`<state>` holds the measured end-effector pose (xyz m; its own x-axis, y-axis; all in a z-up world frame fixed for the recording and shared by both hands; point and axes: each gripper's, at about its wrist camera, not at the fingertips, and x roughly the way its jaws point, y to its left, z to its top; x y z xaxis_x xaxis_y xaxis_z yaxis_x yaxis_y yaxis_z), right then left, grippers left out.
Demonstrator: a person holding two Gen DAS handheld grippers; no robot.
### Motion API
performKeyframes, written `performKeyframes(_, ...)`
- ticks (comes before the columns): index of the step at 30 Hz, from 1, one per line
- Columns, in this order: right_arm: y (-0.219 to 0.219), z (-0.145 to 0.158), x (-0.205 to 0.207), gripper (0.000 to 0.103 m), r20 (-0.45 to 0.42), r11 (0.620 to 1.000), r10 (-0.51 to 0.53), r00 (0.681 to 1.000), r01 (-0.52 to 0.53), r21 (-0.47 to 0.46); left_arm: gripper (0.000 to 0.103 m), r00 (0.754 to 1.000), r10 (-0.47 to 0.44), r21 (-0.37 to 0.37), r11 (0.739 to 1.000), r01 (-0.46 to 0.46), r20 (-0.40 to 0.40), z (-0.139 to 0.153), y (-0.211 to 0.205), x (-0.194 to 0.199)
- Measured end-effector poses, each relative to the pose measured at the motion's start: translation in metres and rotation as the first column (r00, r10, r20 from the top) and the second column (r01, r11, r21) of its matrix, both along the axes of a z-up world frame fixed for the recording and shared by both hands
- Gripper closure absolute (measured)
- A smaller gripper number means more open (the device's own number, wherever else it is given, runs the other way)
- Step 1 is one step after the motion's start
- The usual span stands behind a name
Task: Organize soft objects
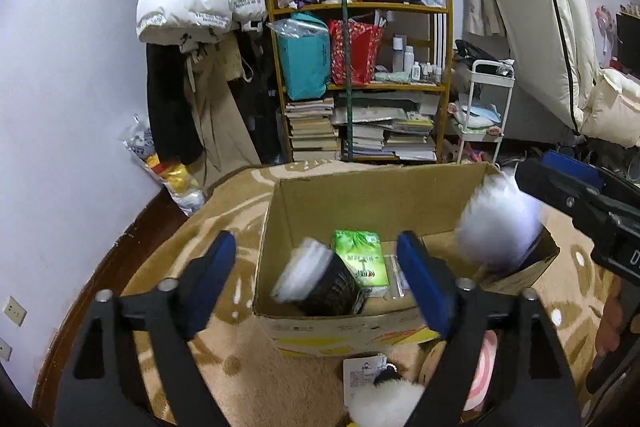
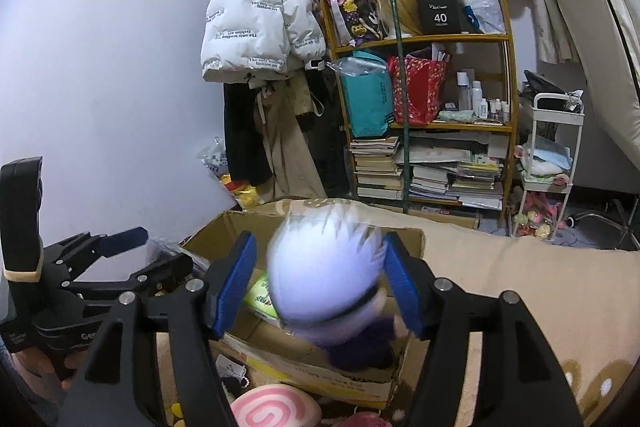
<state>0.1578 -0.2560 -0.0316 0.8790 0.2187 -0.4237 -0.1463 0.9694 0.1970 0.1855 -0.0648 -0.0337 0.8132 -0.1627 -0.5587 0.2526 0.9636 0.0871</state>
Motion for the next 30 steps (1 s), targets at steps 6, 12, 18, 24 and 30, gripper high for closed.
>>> performKeyframes(6, -0.002, 0.001, -0.007, 0.008, -0.029, 1.000, -0.017, 0.999, 0.017, 0.019, 0.014, 1.000, 0.013, 0.027, 1.000, -0.012, -0.023, -0.001, 0.001, -0.006)
performKeyframes(12, -0.002, 0.009, -0.026, 0.000, -0.034, 0.999, -0.039, 0.999, 0.038, -0.009, 0.006, 1.000, 0.029, 0.045, 0.999, -0.029, -0.006, 0.006, 0.006, -0.024)
performKeyframes(18, -0.001, 0.018, -0.045, 0.000, -0.042, 0.999, -0.048, 0.998, 0.048, -0.003, 0.006, 0.999, 0.042, 0.048, 0.998, -0.042, 0.002, 0.015, 0.012, -0.046)
performKeyframes(24, -0.003, 0.026, -0.068, 0.000, -0.035, 0.998, -0.070, 0.997, 0.069, -0.012, 0.006, 0.998, 0.055, 0.044, 0.998, -0.054, -0.021, 0.026, 0.021, -0.068)
performKeyframes(30, -0.006, 0.032, -0.090, 0.000, -0.051, 0.997, -0.075, 0.996, 0.074, -0.022, 0.006, 0.997, 0.069, 0.020, 0.997, -0.068, -0.046, 0.036, 0.030, -0.090)
